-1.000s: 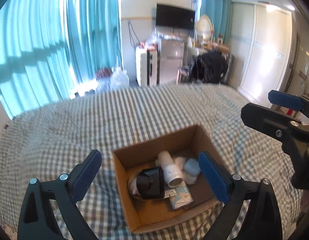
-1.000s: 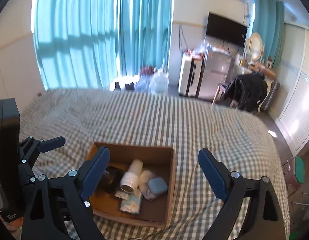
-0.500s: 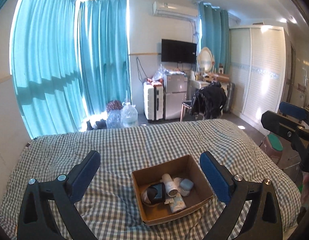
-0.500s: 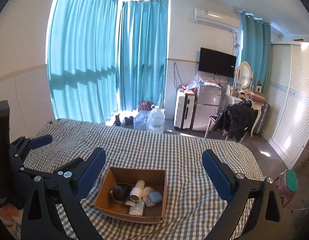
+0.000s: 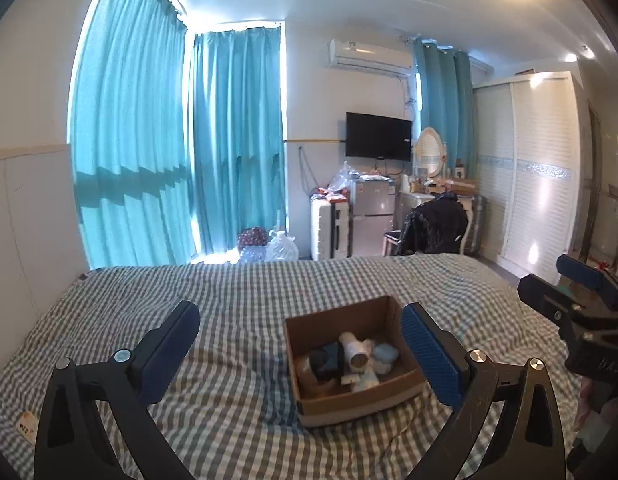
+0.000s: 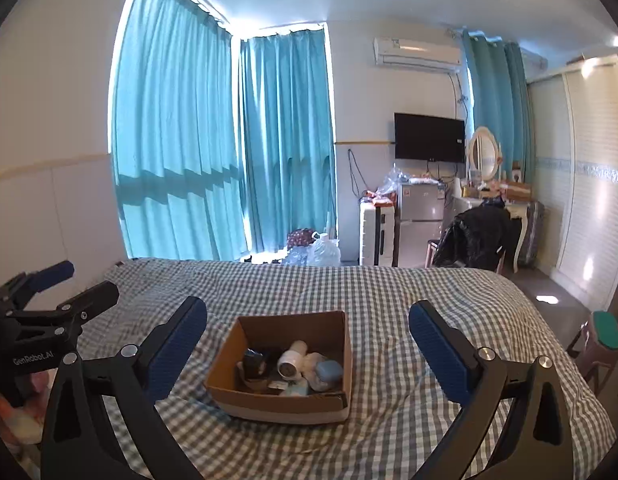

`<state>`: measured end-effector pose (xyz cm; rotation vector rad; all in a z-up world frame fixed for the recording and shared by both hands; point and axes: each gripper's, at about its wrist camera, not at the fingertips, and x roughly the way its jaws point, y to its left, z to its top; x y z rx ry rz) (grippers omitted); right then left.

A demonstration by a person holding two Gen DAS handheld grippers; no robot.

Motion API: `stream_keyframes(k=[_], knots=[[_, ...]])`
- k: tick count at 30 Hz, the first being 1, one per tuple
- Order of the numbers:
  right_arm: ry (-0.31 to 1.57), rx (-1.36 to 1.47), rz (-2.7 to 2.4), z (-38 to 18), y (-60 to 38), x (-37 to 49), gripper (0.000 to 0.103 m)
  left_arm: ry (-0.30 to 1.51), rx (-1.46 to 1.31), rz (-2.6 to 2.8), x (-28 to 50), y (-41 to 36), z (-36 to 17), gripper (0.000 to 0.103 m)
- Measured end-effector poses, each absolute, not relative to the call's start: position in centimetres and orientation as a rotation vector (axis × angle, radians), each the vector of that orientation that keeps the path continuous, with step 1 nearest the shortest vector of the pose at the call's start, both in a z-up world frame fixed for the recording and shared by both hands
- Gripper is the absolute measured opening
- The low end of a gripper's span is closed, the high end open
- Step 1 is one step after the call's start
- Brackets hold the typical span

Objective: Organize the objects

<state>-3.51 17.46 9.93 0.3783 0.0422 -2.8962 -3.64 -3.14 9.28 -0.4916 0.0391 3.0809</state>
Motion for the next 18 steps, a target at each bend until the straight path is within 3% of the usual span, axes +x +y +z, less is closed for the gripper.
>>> stream_keyframes(k=[7, 10, 18], knots=[[0.03, 0.523, -2.91, 2.2, 17.4, -3.4, 0.102, -0.013, -0.565, 3.122, -3.0, -3.5, 3.3, 0.103], [0.066, 0.533, -2.912, 1.1, 17.1, -3.5, 0.102, -0.072, -0.531, 3.089, -2.8, -3.7, 3.2, 0.103], [0.02, 0.578, -2.909, 0.5, 17.2, -4.1, 0.102, -0.027, -0.534, 3.113, -2.4, -3.2, 2.9, 0.103]])
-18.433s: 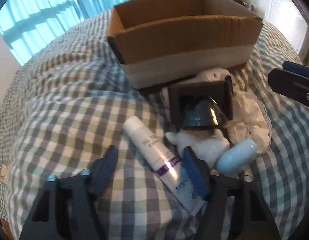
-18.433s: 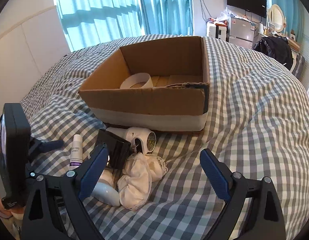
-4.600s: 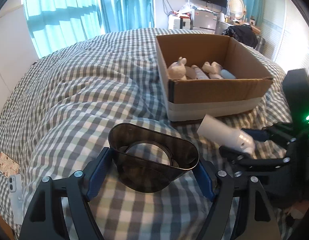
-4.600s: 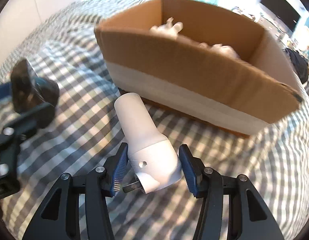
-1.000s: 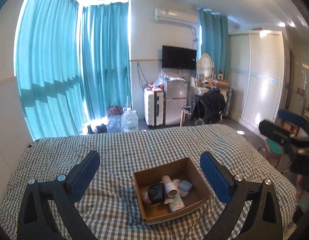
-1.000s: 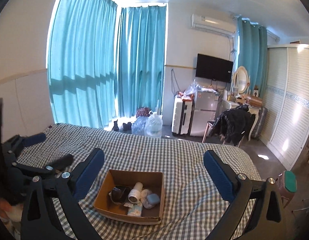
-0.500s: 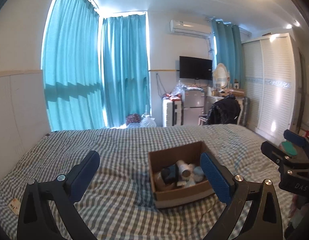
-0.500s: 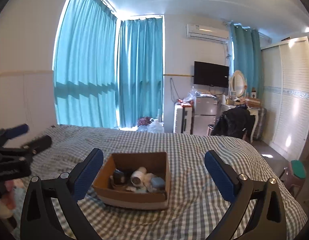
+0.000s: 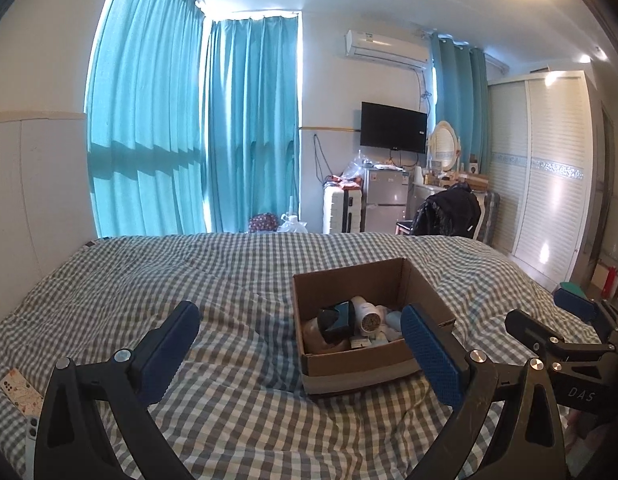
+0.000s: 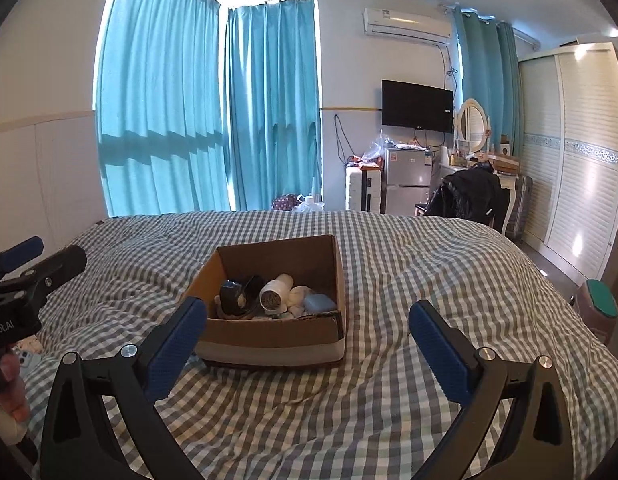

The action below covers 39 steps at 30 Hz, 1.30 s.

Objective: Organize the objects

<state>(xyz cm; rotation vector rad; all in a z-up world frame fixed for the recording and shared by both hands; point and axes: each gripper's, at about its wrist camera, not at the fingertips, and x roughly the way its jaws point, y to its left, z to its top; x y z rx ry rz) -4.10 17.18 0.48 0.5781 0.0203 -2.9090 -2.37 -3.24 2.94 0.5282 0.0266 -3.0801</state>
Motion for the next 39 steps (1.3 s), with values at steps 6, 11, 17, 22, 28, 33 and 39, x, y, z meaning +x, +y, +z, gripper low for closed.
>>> stream_keyframes(k=[6, 11, 17, 22, 28, 33, 39], knots=[[0.025, 0.577, -2.925, 0.7, 17.1, -3.9, 0.102, 0.025, 0.55, -3.086, -2.4, -3.1, 2.7, 0.103], [0.028, 0.574, -2.924, 0.8, 17.0, -3.7, 0.102, 0.026, 0.564, -3.083, -2.3, -2.9, 2.3, 0.103], [0.035, 0.573, -2.926, 1.1, 16.9, -3.5, 0.102, 0.044, 0.579, -3.087, -2.5, -3.1, 2.2, 0.103], [0.025, 0.577, -2.926, 1.1, 17.0, -3.5, 0.102, 0.04, 0.6, -3.086, -2.6, -3.1, 1.9, 0.103], [0.022, 0.583, -2.927, 1.0, 17.0, -3.5, 0.102, 0.029, 0.609, -3.084, -2.5, -3.0, 1.8, 0.103], [0.019, 0.583, -2.925, 1.1, 16.9, -3.4, 0.102, 0.03, 0.618, -3.078, -2.6, -3.0, 1.6, 0.103], [0.0, 0.591, -2.915, 1.2, 17.0, -3.4, 0.102, 0.038, 0.629, -3.079, -2.7, -3.0, 1.4, 0.103]])
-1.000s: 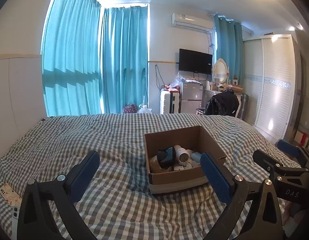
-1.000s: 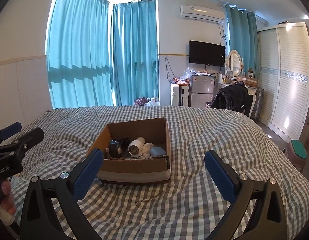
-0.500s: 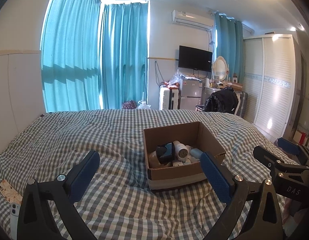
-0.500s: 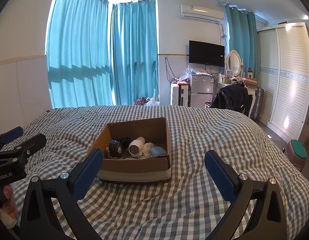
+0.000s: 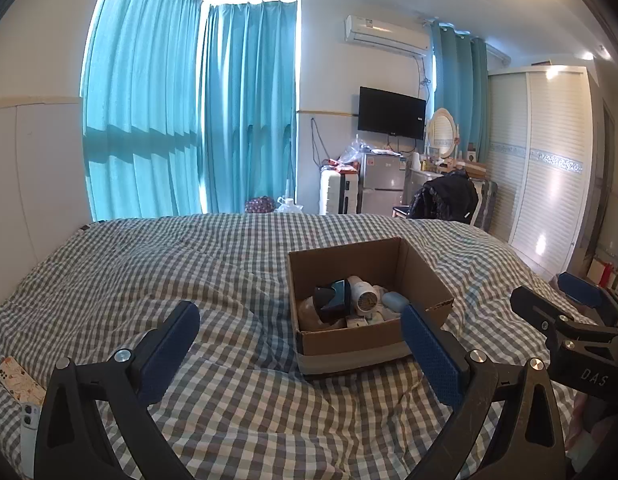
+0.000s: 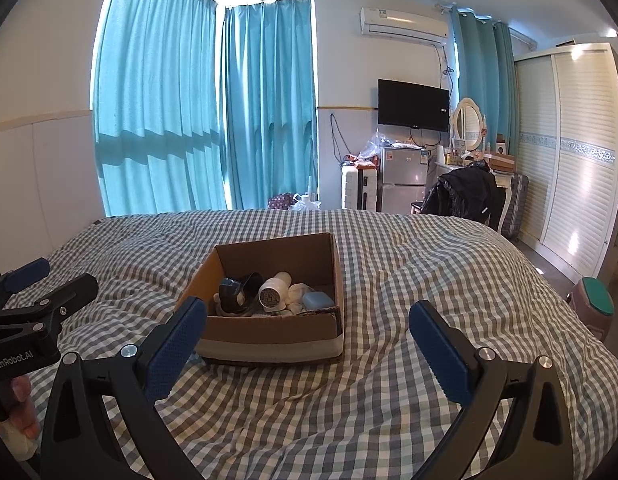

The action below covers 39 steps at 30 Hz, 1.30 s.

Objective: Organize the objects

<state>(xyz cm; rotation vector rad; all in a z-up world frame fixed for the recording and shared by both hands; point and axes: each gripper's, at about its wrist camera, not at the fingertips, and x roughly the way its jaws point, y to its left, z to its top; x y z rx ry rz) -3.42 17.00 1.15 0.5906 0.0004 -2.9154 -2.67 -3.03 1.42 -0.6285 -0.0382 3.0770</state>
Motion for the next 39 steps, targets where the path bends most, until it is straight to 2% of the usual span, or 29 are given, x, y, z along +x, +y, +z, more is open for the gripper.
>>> stream_keyframes(k=[39], knots=[[0.0, 0.64, -2.91, 0.42, 16.36, -3.8, 0.102, -0.02, -0.643, 3.074, -2.81, -3.23, 1.01, 0.103]])
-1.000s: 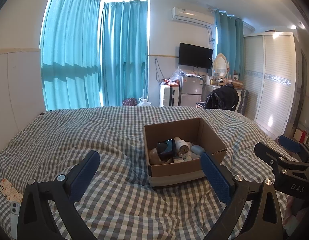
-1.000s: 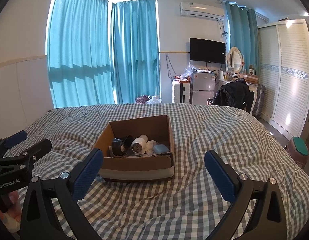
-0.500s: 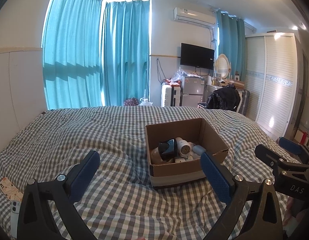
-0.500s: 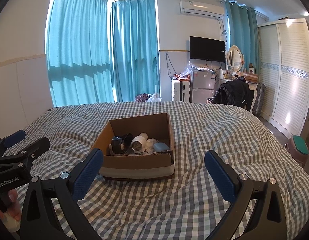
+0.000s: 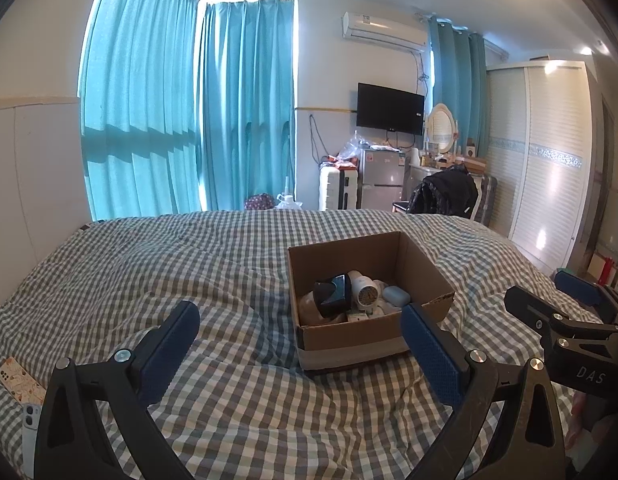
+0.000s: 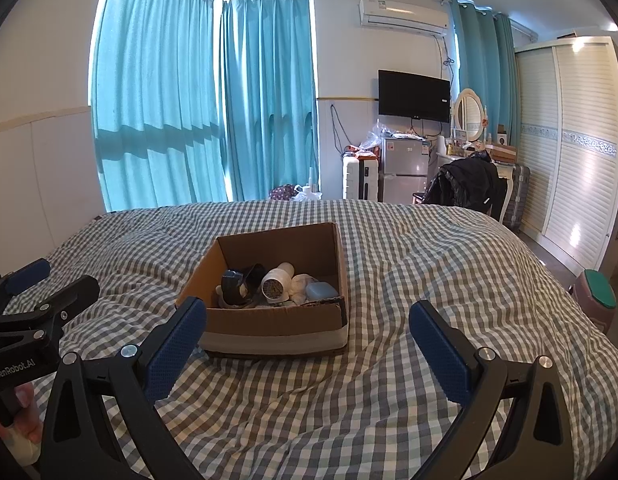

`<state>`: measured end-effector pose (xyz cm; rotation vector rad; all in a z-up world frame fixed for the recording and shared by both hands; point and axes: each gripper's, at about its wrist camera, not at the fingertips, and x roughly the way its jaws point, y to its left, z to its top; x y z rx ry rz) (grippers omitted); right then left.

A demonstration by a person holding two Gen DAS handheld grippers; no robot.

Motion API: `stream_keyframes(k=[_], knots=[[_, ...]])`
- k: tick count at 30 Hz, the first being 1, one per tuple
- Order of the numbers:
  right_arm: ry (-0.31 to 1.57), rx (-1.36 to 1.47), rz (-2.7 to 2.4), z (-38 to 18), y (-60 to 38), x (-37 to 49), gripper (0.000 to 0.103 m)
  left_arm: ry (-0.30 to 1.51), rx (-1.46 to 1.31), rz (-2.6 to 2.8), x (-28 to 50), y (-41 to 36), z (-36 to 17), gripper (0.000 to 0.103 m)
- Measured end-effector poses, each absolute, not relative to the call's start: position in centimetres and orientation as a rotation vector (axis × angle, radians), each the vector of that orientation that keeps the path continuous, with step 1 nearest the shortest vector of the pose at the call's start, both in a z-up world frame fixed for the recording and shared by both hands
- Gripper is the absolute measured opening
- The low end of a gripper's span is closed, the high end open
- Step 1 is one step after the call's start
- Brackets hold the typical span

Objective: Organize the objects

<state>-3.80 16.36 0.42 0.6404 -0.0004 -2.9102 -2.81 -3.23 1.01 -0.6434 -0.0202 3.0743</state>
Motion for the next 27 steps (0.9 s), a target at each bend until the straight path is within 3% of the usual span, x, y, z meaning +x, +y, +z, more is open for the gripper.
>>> stream_keyframes(k=[27], knots=[[-0.007, 0.665, -2.909, -0.14, 16.27, -4.11, 0.102, -0.018, -0.657, 3.065, -2.96, -3.97, 0.88, 0.103]])
